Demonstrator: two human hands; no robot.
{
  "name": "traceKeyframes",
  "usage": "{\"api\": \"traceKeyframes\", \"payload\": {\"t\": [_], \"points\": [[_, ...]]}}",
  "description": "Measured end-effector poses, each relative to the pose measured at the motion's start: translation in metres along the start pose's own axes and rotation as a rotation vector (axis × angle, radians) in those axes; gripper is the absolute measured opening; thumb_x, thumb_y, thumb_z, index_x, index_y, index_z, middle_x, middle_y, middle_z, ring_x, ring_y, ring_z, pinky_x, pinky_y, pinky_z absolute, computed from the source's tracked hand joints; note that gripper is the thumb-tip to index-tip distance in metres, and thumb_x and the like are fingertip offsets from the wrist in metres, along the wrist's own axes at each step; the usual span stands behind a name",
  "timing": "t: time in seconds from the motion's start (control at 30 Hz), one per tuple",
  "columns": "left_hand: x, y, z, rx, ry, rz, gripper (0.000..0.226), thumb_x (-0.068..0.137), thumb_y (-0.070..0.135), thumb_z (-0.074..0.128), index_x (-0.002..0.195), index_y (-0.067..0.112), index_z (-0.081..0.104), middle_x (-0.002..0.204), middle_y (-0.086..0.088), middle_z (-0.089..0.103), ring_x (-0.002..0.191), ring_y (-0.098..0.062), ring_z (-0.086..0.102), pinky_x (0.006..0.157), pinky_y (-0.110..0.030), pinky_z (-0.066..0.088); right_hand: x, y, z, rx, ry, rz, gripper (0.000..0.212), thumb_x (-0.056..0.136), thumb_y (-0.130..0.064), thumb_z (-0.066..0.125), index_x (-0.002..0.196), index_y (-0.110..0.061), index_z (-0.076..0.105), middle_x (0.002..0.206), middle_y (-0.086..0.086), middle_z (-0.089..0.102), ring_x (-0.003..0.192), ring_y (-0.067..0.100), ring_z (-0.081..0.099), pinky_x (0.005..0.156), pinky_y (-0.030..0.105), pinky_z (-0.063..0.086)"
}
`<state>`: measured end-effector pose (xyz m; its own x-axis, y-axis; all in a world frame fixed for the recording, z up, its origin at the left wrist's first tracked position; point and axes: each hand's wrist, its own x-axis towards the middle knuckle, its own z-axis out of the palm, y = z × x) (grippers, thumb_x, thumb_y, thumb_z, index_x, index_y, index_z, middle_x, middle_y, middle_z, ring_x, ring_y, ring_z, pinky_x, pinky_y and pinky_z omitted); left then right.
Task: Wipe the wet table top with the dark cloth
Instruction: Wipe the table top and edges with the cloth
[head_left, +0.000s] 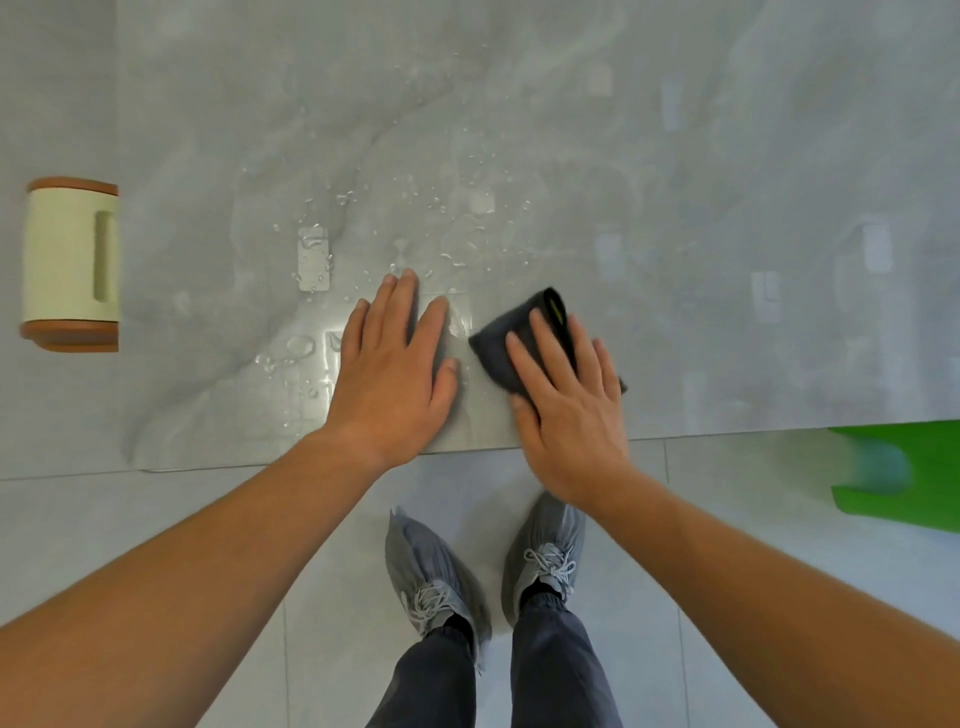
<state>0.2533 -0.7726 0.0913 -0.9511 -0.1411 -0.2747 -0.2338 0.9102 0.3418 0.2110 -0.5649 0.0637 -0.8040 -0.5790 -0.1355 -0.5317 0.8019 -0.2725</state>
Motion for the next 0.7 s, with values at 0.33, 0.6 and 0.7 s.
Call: {"api": "traceKeyframes", "payload": {"t": [0.33, 0.6, 0.7], "points": [[0.043, -0.008, -0.021, 0.023, -0.052, -0.017, 0.056, 0.104, 0.040, 0.030, 0.156, 0.020, 0.024, 0.167, -0.012, 0.007, 0.154, -0.029, 0.000, 0.124, -0.043, 0.002, 0.116, 0.014, -0.025, 0.105, 0.035, 0.368, 0.059, 0.102, -0.043, 0.031, 0.159, -0.032, 0.018, 0.169, -0.005, 0.005, 0.154, 0.027, -0.003, 0.125, 0.047, -0.002], [0.042, -0.007, -0.026, -0.003, -0.103, -0.018, 0.059, 0.104, 0.040, 0.028, 0.158, 0.021, 0.017, 0.168, -0.011, -0.001, 0.155, -0.027, -0.006, 0.125, -0.042, -0.002, 0.055, -0.004, -0.019, 0.064, -0.045, 0.173, 0.056, 0.101, -0.033, 0.035, 0.156, -0.028, 0.029, 0.168, -0.001, 0.015, 0.154, 0.029, 0.005, 0.124, 0.046, 0.002], [0.044, -0.006, -0.029, -0.015, -0.099, -0.035, 0.057, 0.104, 0.040, 0.028, 0.157, 0.021, 0.021, 0.168, -0.011, 0.003, 0.155, -0.027, -0.004, 0.125, -0.042, -0.002, 0.099, 0.014, -0.028, 0.034, -0.040, 0.191, 0.059, 0.098, -0.035, 0.033, 0.157, -0.030, 0.027, 0.168, -0.003, 0.013, 0.154, 0.028, 0.005, 0.124, 0.047, 0.003]]}}
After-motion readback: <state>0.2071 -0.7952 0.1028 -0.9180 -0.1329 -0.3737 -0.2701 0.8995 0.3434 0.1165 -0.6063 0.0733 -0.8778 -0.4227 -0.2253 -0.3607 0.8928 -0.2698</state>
